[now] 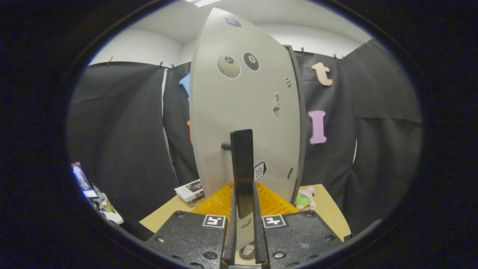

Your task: Open the shoe cabinet door, grab the shoes and put them into the shoe cabinet, then close the shoe cabinet door.

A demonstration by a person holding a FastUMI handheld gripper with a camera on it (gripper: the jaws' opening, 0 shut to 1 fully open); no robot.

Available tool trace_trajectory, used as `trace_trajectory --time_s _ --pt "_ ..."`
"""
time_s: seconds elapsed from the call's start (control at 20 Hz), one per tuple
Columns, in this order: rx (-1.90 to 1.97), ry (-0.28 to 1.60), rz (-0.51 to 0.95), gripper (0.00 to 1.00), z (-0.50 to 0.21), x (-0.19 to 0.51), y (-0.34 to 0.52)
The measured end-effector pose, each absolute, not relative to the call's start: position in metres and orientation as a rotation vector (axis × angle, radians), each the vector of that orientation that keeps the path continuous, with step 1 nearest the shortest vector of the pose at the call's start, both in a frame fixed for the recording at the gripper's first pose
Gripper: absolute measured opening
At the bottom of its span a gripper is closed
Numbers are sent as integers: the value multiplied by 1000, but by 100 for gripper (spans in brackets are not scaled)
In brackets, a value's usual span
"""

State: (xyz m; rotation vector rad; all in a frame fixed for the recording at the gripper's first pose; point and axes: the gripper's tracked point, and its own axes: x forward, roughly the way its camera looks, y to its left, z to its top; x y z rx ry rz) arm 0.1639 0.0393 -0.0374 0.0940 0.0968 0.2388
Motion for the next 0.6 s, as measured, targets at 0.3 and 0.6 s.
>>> trace_trajectory --time_s 0.3,0.6 --pt "116 113 179 14 -42 148 -33" --pt "120 113 133 6 -41 151 -102"
